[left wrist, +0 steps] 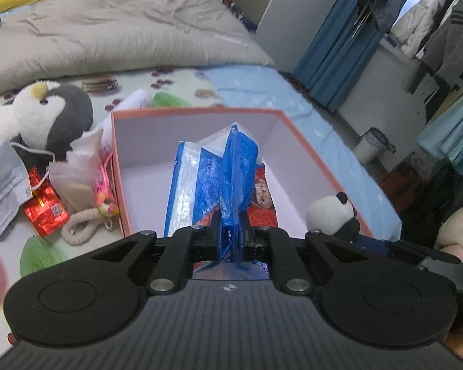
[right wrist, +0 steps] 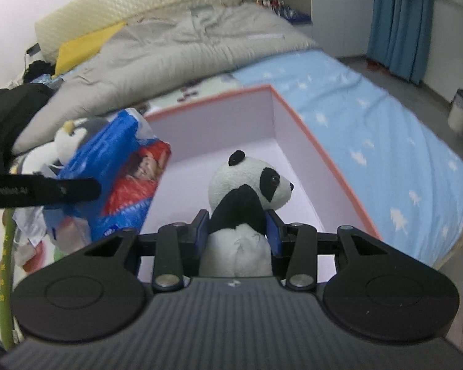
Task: Organize soft objects
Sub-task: 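Lift the panda plush and blue bag and carry both over the pink box, then open both tools to drop the panda and blue bag into the box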
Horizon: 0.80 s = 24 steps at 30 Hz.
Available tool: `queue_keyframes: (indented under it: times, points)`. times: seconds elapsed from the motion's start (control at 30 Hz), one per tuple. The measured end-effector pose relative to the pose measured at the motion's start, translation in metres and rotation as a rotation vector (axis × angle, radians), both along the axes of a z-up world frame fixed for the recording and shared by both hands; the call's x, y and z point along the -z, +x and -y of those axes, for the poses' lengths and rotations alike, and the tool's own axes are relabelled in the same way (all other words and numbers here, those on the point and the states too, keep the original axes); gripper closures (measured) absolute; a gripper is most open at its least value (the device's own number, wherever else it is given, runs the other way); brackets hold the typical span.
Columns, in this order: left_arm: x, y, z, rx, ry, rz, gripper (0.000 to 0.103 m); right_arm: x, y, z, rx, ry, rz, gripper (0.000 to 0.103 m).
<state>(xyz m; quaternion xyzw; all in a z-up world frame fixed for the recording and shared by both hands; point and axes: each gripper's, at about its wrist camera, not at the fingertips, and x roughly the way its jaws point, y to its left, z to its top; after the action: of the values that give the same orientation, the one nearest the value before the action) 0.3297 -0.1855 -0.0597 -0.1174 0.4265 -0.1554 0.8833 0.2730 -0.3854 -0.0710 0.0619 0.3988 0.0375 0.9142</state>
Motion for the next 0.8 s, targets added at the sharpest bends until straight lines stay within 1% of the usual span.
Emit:
queue_keyframes:
  times: [0.1,0.2,0.23,0.27,0.3,0.33,0.37,0.57,0.8]
  points:
    - [0.008,0.0,0.002,0.004,0.017,-0.018,0.091,0.011,-0.003,0.003,0.007,0.008,-0.021,0.059]
    - [0.013,0.002,0.005,0.023,0.012,-0.034,0.09,0.015,-0.005,0.003,-0.004,0.013,-0.027,0.058]
    - [0.014,0.003,0.005,0.034,0.014,-0.044,0.087,0.014,-0.005,0.003,-0.008,0.016,-0.024,0.059]
    - [0.015,0.004,0.005,0.032,0.02,-0.05,0.083,0.013,-0.006,0.004,-0.011,0.028,-0.021,0.057]
    - [0.014,0.003,0.005,0.026,0.022,-0.042,0.081,0.012,-0.007,0.006,-0.012,0.044,-0.019,0.051]
    - [0.013,0.001,0.004,0.021,0.028,-0.032,0.075,0.011,-0.007,0.008,-0.011,0.055,-0.016,0.048]
    - [0.011,-0.001,0.003,0.02,0.031,-0.023,0.073,0.01,-0.008,0.008,-0.008,0.056,-0.01,0.043]
    - [-0.013,-0.021,-0.008,0.02,0.024,0.042,0.072,-0.005,-0.018,0.005,-0.024,0.057,0.046,0.042]
    - [-0.041,-0.056,-0.025,0.015,0.041,0.148,0.072,-0.035,-0.042,-0.013,-0.067,0.068,0.165,0.042]
